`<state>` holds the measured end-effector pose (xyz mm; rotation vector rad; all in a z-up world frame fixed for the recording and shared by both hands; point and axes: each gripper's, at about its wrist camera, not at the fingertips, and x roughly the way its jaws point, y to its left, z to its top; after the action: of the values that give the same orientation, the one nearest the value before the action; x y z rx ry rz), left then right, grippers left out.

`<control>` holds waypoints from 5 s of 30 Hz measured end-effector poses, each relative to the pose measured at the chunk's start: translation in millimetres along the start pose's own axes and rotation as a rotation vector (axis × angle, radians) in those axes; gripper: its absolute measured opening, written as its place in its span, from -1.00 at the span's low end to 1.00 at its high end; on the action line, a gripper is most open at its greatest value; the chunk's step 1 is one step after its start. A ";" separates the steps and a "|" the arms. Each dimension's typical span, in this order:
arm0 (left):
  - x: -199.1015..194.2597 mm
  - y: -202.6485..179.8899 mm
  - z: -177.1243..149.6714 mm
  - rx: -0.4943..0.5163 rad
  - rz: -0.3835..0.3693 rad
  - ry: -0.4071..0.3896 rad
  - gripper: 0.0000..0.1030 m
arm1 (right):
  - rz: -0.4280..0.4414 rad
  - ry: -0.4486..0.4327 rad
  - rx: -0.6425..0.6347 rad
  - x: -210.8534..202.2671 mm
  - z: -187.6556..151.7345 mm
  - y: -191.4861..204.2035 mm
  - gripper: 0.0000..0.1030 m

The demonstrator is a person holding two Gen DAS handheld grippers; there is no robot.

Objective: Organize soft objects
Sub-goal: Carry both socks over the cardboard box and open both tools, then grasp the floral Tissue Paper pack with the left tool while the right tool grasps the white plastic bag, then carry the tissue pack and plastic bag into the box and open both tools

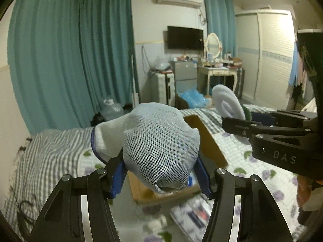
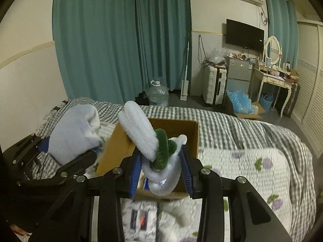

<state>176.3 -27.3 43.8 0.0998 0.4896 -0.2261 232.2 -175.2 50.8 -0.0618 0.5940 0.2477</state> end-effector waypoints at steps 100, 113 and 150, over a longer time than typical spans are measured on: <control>105.7 -88.2 -164.7 -0.246 0.106 0.477 0.66 | 0.049 0.287 -0.203 45.2 -172.8 -76.8 -0.43; 41.7 -80.6 -150.3 -0.145 0.061 0.376 0.61 | 0.056 0.196 -0.195 7.9 -140.7 -53.0 -0.43; 148.4 10.9 -8.5 -0.024 0.153 0.214 0.62 | 0.049 0.094 -0.008 146.6 0.8 -27.4 -0.43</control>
<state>302.4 -43.8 -33.9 0.1384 0.6947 -0.0597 356.7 -170.3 -31.1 -0.0669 0.6885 0.2964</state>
